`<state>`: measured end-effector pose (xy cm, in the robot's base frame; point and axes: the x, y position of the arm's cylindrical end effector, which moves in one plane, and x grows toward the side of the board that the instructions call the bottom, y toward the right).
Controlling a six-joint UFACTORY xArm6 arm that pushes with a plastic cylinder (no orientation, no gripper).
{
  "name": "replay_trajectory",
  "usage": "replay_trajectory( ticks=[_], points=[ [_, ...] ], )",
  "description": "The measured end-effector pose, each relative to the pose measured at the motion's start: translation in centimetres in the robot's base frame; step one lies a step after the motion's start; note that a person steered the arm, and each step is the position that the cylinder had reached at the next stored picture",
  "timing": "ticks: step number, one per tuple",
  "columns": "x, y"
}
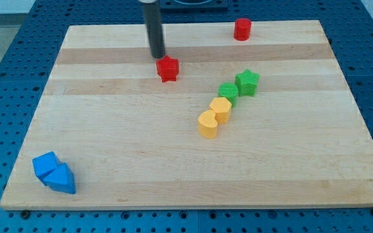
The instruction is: Push the red star horizontally to the green circle
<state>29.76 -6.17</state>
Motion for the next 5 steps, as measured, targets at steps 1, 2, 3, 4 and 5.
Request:
replay_trajectory(
  ticks=[1, 2, 3, 4, 5],
  points=[
    [5.0, -0.4],
    [10.7, -1.4],
    [9.1, -1.4],
    [6.0, -0.1],
    [6.0, 2.0]
  ],
)
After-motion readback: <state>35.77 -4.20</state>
